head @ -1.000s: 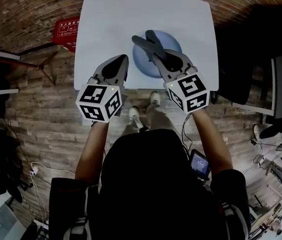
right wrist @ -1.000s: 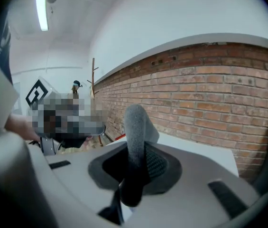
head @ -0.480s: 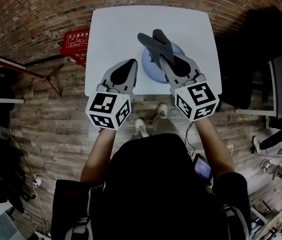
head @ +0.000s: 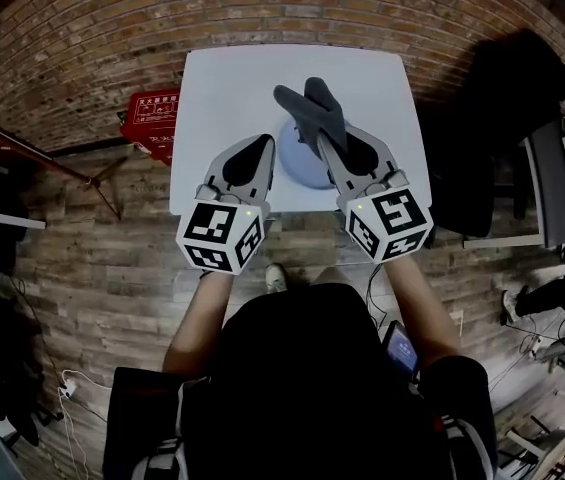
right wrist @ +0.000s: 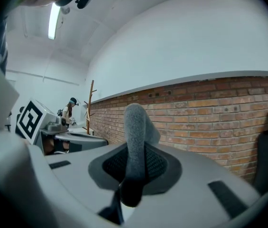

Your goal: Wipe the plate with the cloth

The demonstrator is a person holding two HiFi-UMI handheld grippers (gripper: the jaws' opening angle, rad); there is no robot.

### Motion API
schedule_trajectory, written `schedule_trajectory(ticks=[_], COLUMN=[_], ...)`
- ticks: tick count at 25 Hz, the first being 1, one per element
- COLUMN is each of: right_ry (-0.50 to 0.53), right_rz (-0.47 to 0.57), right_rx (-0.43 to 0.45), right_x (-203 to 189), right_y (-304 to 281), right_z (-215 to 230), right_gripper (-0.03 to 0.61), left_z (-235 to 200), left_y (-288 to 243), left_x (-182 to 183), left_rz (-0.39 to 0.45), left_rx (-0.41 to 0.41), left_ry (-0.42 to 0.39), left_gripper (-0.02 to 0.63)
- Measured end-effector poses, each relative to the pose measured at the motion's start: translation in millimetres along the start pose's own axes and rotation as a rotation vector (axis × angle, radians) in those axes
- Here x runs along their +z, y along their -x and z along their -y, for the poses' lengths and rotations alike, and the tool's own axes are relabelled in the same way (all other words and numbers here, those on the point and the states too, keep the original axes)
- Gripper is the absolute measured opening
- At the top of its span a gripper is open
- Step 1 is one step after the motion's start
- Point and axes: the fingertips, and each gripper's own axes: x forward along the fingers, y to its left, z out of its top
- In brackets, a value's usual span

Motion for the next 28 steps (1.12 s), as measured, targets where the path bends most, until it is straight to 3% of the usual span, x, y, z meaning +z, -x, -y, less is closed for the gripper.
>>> schedule_trajectory(ticks=[13, 28], right_ry=[-0.012, -0.017], right_rz=[0.075, 0.133], right_rx=[0.038, 0.100], right_x=[35.5, 46.3], right_y=[55.2, 124.6], right_z=[27.7, 26.6], right_gripper=[0.058, 0.058], left_z=[63.1, 131.6], left_y=[-6.6, 18.5], left_x=[36.4, 36.7], left_rz=[0.053, 0.072], left_rx=[0.035, 0.096], left_ry=[-0.040, -0.065], left_gripper=[0.018, 0.018])
